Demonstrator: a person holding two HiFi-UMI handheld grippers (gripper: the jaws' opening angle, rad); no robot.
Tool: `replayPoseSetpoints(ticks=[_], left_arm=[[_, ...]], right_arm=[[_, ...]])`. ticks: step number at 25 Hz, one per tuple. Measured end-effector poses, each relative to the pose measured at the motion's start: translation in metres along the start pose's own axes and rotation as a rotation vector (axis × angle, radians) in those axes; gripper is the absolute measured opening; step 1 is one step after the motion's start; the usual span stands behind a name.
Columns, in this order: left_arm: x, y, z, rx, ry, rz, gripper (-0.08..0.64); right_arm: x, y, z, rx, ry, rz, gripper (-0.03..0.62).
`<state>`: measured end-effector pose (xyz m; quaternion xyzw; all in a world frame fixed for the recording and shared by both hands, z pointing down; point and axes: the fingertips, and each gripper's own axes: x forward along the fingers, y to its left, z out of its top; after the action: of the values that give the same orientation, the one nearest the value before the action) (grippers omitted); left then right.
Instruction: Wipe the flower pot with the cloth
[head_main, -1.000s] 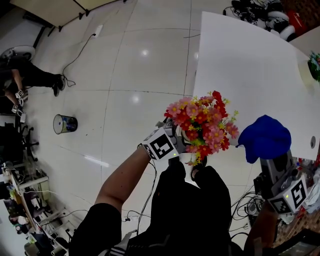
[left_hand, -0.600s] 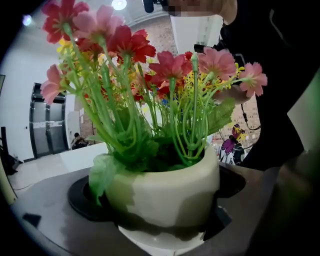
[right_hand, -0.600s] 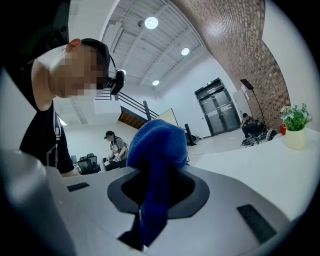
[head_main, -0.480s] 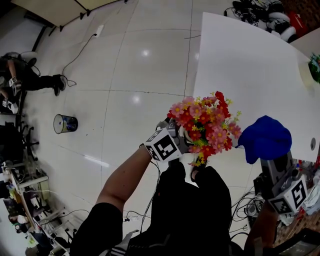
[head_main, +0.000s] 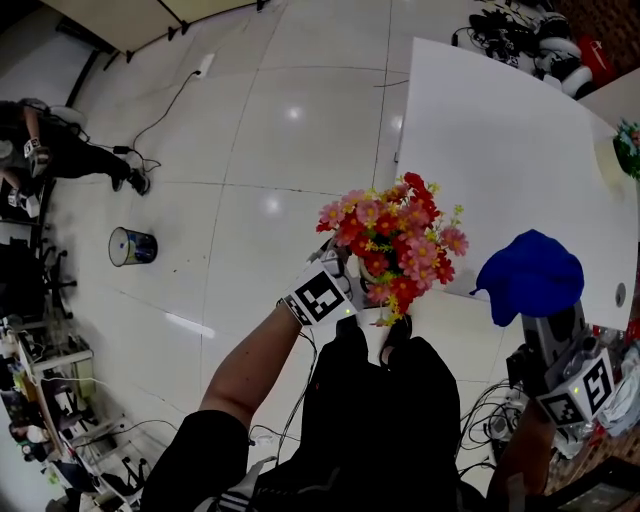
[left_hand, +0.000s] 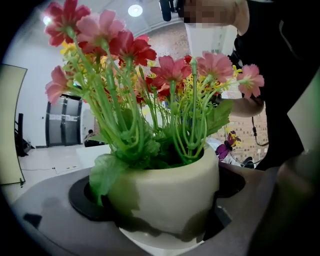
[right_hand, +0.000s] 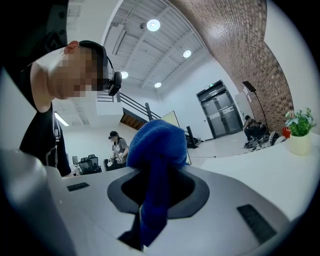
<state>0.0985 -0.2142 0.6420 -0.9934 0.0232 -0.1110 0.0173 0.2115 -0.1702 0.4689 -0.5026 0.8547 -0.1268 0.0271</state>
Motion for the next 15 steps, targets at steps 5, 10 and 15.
replayPoseSetpoints(ticks=[5, 10, 15], left_arm=[[-0.026, 0.021, 0.075, -0.096, -0.047, 0.083, 0.584], [-0.048, 0.035, 0.168, -0.030, 0.022, 0.092, 0.584], [-0.085, 0.042, 0.277, 0.032, -0.024, 0.102, 0.584]], right_arm=[[0.009, 0.022, 0.038, 0.021, -0.040, 0.023, 0.066], [0.004, 0.037, 0.092, -0.028, -0.087, 0.037, 0.066], [0.008, 0.070, 0.168, -0.063, -0.146, 0.066, 0.066]])
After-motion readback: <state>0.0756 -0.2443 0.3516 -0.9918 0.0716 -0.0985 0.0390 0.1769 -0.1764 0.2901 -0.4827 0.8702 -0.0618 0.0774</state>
